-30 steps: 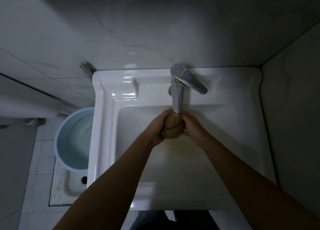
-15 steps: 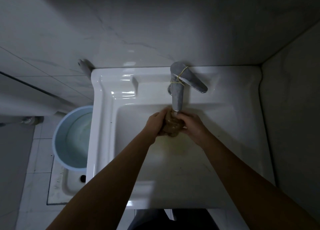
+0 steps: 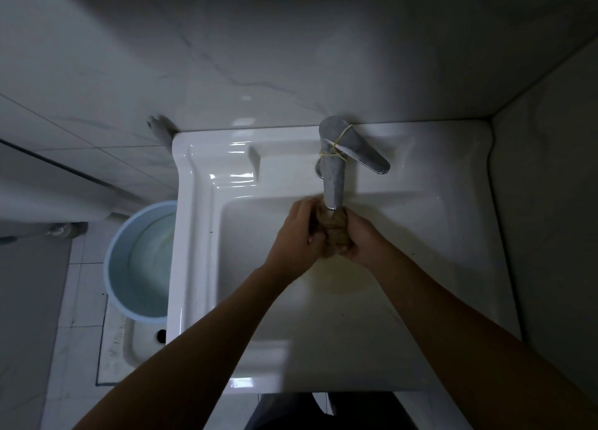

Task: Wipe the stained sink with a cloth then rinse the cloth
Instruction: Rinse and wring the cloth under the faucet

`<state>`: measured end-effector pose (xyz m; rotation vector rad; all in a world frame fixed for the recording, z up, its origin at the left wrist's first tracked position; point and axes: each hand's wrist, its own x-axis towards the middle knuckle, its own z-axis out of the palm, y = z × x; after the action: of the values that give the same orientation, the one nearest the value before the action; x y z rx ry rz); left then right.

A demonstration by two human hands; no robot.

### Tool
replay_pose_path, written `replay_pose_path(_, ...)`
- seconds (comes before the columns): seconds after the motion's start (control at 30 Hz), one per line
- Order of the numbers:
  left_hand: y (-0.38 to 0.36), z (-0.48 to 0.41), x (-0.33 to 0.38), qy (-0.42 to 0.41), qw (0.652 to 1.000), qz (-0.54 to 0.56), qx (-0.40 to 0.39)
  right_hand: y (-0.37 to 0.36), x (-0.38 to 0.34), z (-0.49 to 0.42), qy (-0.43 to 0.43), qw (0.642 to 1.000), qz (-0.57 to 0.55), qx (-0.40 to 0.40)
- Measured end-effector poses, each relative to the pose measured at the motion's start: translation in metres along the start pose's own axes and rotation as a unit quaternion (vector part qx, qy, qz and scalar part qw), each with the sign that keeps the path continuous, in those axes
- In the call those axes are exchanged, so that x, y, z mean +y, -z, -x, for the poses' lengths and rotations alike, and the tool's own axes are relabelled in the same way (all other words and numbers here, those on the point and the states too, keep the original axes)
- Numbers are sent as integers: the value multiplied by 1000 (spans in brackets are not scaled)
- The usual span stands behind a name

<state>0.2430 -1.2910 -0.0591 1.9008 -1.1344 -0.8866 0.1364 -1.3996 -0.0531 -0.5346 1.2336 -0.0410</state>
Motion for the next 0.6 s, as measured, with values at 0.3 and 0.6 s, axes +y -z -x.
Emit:
replay_pose_path(0.3,2,-13,4,-7,955,-274,-117,-15,-10,-1,89,917,362,140)
replay_pose_path(0.6,18,-39,15,156,941,-128,-273,-11,7,3,262,825,462,195)
